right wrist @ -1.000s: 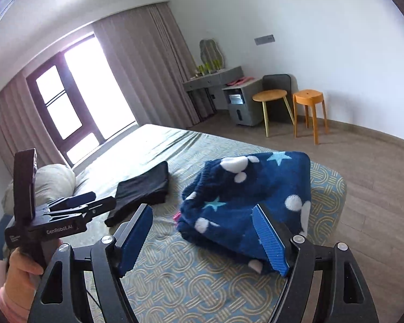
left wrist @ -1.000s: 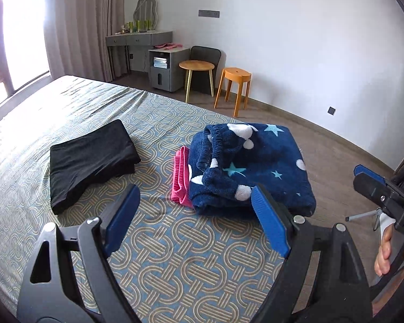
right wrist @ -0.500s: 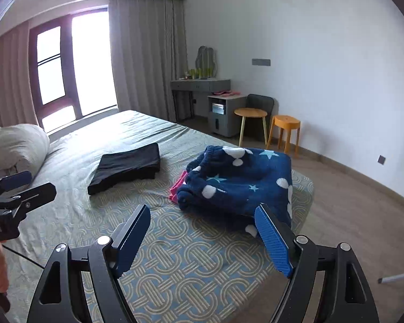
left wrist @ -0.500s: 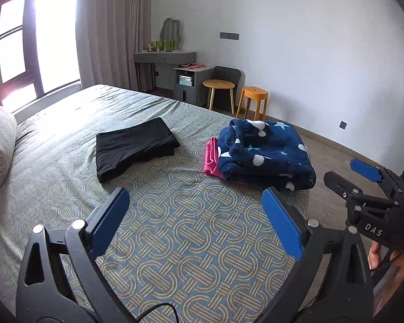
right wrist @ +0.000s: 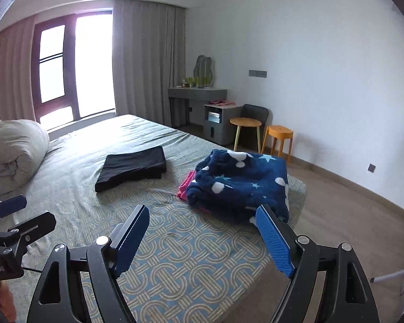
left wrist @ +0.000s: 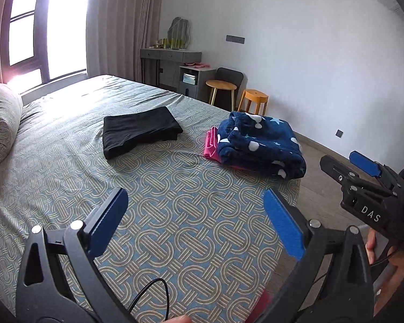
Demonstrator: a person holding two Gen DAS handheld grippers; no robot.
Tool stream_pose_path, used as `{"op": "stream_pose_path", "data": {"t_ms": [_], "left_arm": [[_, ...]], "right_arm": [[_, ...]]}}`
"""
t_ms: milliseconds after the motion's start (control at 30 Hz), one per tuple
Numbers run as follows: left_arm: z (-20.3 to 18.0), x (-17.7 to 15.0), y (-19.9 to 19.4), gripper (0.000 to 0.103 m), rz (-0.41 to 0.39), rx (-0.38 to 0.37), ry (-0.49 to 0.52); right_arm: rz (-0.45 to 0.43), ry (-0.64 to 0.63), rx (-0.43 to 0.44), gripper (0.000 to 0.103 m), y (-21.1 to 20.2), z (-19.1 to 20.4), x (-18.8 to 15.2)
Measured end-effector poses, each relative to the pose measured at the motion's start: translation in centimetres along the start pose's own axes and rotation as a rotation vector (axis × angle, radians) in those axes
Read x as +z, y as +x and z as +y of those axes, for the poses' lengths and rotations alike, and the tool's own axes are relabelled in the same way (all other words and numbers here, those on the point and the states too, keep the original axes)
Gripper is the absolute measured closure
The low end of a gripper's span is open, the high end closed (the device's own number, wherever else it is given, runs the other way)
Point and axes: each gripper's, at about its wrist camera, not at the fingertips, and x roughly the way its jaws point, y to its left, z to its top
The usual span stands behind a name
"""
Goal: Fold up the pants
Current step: 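Release the bundle onto the pink pants and withdraw both grippers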
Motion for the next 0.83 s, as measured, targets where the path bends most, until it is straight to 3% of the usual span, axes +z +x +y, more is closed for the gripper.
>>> {"op": "stream_pose_path", "data": {"t_ms": [267,833], "left_arm": [[-1.1,-0.5,-0.2,0.003,-0.017,-0.029,0.029],[-2.6,-0.4,0.4,0.003,-0.002,-0.006,0.072]], "right_arm": [[0.029,0.066,-0.020,0.020,0.6,-1.7,-0.7],[0.045,0.096,-0.009,0.020,1.5,-2.4,-1.6]]}}
